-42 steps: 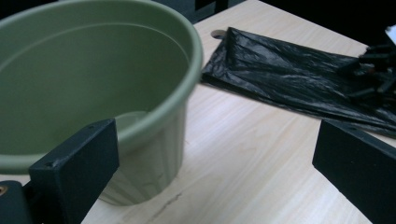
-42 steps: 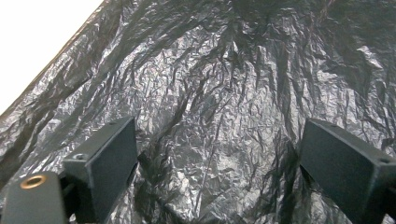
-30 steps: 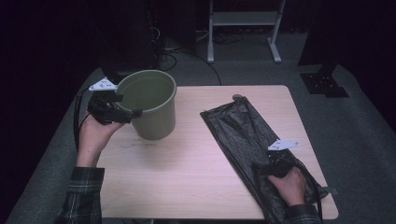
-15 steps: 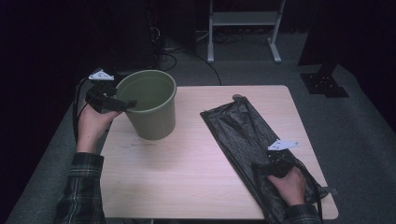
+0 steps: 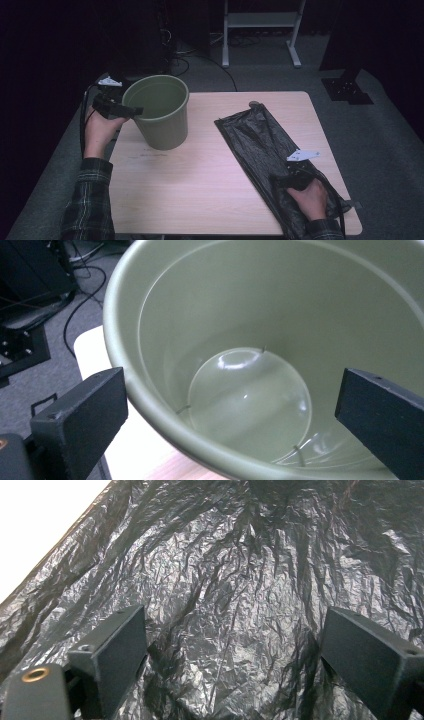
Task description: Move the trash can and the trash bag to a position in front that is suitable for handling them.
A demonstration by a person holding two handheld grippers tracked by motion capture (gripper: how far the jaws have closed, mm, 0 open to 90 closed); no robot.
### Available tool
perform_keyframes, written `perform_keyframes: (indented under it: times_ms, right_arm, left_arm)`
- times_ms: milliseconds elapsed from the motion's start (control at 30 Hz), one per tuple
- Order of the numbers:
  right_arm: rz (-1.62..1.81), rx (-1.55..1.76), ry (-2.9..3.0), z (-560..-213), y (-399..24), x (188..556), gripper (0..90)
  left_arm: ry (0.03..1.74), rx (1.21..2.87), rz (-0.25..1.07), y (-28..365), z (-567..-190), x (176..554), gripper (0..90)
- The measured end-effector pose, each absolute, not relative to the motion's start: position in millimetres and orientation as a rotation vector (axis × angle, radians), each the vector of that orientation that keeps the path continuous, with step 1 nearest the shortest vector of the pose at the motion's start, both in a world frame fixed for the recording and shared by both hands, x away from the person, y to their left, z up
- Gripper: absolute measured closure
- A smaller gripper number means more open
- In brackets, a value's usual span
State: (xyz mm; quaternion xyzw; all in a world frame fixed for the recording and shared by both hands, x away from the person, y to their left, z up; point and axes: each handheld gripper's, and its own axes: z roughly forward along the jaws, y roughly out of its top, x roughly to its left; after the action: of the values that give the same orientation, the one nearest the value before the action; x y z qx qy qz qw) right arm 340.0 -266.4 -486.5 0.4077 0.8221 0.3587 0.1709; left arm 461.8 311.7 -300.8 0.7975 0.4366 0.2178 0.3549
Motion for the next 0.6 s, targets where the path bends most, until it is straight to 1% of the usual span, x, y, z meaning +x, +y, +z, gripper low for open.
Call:
perform_keyframes:
  times_ms: [100, 167, 300, 433, 500, 600]
  right_arm:
    - [1.019, 1.157, 2.335, -486.5, -266.4, 340.0, 10.5]
    - [1.019, 1.156, 2.334, -486.6, -266.4, 340.1, 10.5]
    - [1.019, 1.156, 2.334, -486.6, -266.4, 340.1, 10.5]
    - [1.019, 1.156, 2.334, -486.6, -266.4, 340.1, 10.5]
    - [1.019, 1.156, 2.334, -486.6, -266.3, 340.1, 10.5]
    - [1.019, 1.156, 2.334, -486.6, -266.3, 340.1, 10.5]
  left_arm:
    - [1.136, 2.012, 0.548, 315.5, -305.6, 462.8, 0.0]
    - [1.144, 2.035, 0.549, 315.9, -308.8, 463.9, 0.0]
    - [1.148, 2.027, 0.545, 316.1, -311.2, 464.2, 0.0]
    - [1.160, 2.019, 0.509, 316.2, -314.3, 467.8, 0.0]
    - [1.160, 2.027, 0.518, 313.9, -315.2, 468.7, 0.0]
    - [1.169, 2.036, 0.470, 309.6, -318.3, 470.8, 0.0]
